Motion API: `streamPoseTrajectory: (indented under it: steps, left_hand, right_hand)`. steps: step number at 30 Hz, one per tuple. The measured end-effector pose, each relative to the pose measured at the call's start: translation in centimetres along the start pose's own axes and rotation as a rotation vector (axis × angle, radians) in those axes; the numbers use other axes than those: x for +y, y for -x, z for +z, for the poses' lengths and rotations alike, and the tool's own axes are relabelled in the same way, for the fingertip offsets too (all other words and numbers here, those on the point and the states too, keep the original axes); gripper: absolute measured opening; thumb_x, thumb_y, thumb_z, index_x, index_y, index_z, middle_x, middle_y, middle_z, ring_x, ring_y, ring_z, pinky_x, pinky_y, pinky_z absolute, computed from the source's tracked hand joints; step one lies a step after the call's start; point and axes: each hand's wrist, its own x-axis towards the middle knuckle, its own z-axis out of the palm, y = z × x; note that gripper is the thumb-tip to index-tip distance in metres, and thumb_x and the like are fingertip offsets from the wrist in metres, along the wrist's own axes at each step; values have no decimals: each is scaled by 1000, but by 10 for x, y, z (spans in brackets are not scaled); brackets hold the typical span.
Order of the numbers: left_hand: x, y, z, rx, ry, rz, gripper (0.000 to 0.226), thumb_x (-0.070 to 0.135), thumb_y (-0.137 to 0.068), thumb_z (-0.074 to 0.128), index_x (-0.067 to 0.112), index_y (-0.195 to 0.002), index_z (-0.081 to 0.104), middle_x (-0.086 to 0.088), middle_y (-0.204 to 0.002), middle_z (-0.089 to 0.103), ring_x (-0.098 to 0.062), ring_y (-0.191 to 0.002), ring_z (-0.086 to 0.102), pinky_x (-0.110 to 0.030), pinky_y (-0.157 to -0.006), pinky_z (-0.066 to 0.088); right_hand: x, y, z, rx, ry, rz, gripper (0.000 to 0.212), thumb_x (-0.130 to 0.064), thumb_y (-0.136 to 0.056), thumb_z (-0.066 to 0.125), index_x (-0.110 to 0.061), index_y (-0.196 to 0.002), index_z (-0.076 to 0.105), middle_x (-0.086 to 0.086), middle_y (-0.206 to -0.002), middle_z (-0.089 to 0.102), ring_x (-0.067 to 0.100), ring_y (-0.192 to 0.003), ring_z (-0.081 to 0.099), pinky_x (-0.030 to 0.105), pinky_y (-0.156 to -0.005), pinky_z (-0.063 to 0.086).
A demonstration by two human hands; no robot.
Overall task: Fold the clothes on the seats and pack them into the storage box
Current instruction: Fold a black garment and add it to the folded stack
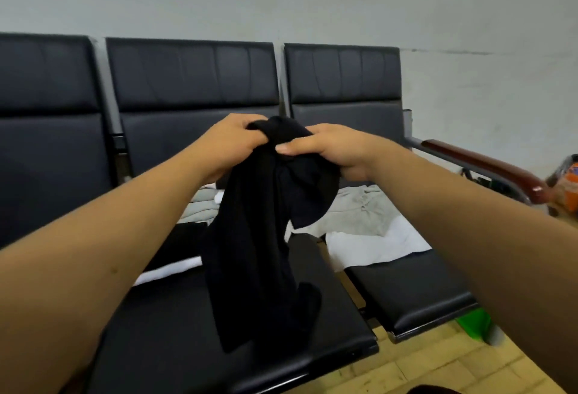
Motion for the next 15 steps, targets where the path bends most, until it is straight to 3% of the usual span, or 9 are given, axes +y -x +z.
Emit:
streamPoseTrajectory:
  steps: [2,4,7,10,11,13,15]
  left_hand:
    - [-8,17,-18,-48,70,-30,24,6,-97,56,17,-107,74,-7,-107,75,-21,-103,70,-33,-91,55]
    - [-16,34,-33,-39,162,-84,30,2,-99,51,17,-112,73,-12,-115,73,-28,-113,66,-41,-101,51]
    - [-28,58,-52,-1,258,-158,31,2,-100,47,15,-105,75,-12,-113,73,-28,-112,67,-39,-97,51]
    - [-34,81,-59,93,374,-274,23,14,-102,50,12,-105,72,-9,-106,76,-22,-97,73,-32,-82,59]
    - [-35,87,-61,141,421,-328,21,21,-102,52,13,-105,71,-8,-103,77,-21,-90,74,-31,-76,61]
    - [-39,99,-69,230,445,-407,22,30,-99,57,15,-102,72,-6,-98,77,-20,-82,75,-34,-70,59]
    - [-47,107,-74,270,340,-419,18,32,-97,61,19,-96,74,-8,-97,77,-21,-80,75,-35,-72,57]
  right_hand:
    - [-2,0,18,-27,-233,11,29,-23,-92,66,-4,-114,68,14,-102,74,25,-89,73,36,-80,60]
    - [-1,-1,35,-50,-432,-7,28,-25,-91,66,-8,-114,66,13,-104,71,24,-89,71,35,-81,61]
    - [-2,-3,58,-71,-549,20,20,-28,-93,64,-11,-96,74,10,-93,74,23,-81,73,33,-76,62]
    - [4,-7,72,-108,-650,80,28,-34,-94,61,-11,-82,72,7,-78,71,20,-69,70,28,-67,59]
    - [8,-10,72,-104,-692,95,28,-34,-94,61,-13,-75,65,2,-68,64,15,-57,62,23,-56,52]
    - [15,-17,68,-49,-687,116,38,-28,-99,55,-19,-64,43,-6,-51,35,6,-38,31,17,-39,20]
    - [23,-19,64,17,-462,85,38,-17,-101,54,-20,-68,35,-6,-50,30,6,-38,21,17,-38,13]
